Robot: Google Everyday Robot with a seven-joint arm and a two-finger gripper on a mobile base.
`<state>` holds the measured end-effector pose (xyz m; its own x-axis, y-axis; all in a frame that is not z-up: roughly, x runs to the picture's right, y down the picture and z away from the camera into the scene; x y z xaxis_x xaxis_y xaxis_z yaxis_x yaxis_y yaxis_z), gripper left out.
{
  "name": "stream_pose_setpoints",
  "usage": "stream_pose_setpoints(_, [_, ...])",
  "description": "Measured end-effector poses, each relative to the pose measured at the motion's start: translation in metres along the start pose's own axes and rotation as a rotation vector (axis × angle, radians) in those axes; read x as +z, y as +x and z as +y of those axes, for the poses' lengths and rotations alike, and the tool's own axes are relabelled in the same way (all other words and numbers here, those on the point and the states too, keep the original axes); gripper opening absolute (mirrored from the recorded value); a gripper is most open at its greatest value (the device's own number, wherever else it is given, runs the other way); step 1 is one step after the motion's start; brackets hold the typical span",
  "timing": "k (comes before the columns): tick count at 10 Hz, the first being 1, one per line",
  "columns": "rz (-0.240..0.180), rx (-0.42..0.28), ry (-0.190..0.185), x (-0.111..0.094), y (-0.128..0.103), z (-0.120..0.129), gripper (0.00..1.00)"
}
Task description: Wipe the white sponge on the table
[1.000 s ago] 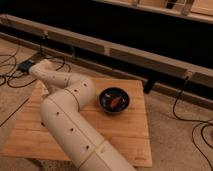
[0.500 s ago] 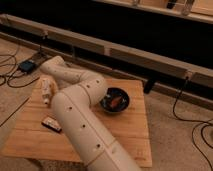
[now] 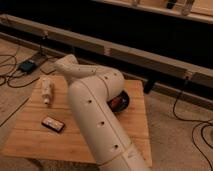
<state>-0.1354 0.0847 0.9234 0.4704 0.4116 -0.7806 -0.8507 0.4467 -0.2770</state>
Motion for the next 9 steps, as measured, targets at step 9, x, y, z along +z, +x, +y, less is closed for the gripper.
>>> stream_pose_setpoints(9, [0.119,-0.099,0.003,0.038,0.061,0.031,0.00])
